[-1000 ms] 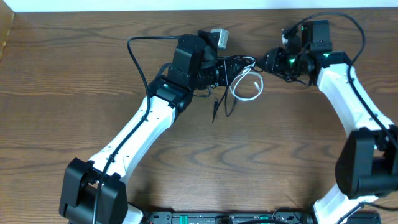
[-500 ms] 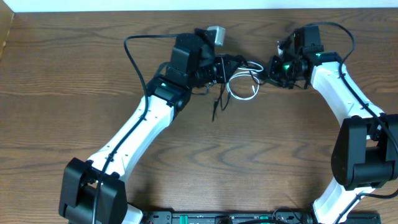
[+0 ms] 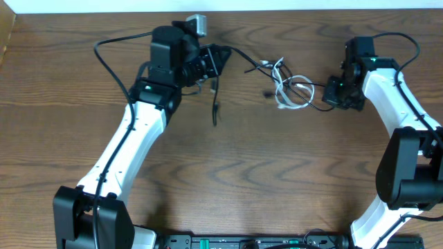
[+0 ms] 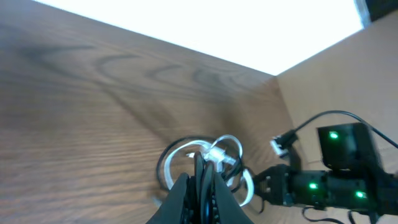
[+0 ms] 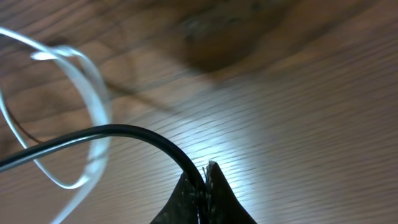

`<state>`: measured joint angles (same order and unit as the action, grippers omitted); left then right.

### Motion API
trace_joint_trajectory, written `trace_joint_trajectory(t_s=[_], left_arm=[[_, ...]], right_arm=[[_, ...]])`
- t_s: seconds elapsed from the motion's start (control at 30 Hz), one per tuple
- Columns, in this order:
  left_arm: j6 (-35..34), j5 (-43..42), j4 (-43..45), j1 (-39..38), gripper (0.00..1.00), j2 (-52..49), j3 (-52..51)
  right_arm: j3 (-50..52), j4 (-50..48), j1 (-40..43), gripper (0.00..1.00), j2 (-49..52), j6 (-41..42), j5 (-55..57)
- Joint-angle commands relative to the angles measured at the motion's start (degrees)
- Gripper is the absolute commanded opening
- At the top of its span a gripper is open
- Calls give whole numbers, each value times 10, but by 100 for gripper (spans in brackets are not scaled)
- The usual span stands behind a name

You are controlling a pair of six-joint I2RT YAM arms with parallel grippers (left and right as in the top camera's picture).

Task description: Untangle cables

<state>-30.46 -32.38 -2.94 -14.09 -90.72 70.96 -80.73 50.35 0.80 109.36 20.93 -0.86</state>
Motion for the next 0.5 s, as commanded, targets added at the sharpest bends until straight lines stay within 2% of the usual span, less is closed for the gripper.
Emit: trace_joint_trajectory(t_s=[0.0,0.13,0.3,0.4,0.43,0.47], left_arm=[[1,16,-16,21,8,16,9],[26,16,-54,33,7,16,9],[49,22,-118,31,7,15,9],[50,23,-165,21,8,7,8],[50,27,-179,15,8,2,6],[52,32,-189,10,13,0,5]], right_arm=[[3,3,15,1,4,-36,65],[3,2,22,1,4,-42,72],[3,-5,19,1,4,-128,-22],[3,-14,17,1,4,-140,-54],[3,-18,17,1,4,-140,-59],[3,-22,16,1,4,-140,-63]])
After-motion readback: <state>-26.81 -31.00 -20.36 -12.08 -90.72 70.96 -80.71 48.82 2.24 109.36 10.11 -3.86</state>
